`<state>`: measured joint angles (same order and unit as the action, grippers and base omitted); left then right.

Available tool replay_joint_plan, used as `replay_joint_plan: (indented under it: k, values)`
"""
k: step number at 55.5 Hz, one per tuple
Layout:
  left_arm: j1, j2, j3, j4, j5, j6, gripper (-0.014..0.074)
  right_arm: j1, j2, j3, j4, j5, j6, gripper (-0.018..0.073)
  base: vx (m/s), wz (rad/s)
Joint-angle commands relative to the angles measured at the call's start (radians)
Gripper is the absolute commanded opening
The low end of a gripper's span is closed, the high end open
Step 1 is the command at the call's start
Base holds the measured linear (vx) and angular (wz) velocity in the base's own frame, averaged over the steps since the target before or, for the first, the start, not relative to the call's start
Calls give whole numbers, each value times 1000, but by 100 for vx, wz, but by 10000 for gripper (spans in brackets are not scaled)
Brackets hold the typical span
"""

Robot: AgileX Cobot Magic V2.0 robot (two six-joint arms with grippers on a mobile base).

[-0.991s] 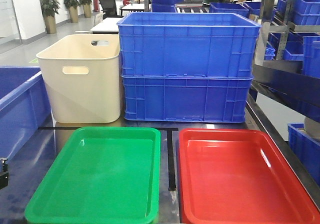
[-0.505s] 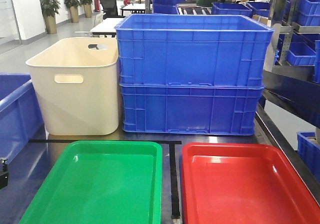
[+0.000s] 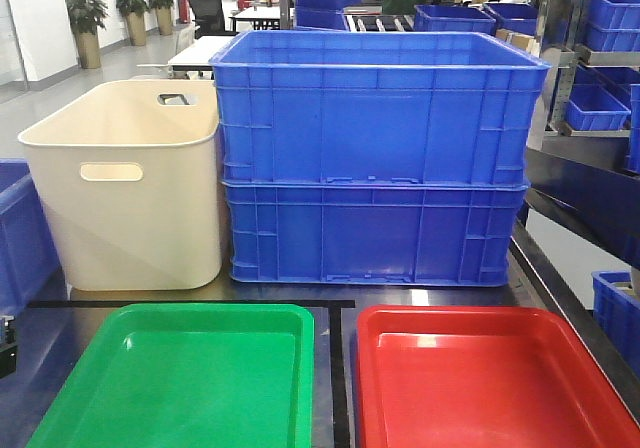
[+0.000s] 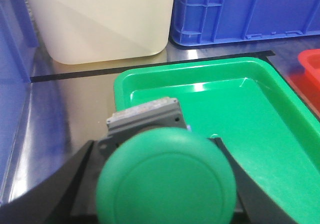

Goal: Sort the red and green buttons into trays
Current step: 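Move left gripper over green tray and right gripper over red tray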

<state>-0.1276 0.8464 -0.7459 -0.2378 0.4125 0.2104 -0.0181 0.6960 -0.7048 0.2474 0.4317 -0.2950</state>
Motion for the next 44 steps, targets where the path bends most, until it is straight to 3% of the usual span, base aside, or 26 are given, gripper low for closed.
replay_joint_plan:
  k: [1,44]
  values:
    - [-8,-9,-31,-14,-87,-7,-3,-4,-2,-30,8,-83,-6,-9,4,-3]
    - [-8,-9,-31,-14,-87,-7,-3,-4,-2,-30,9,-88,-6,-9,1,-1]
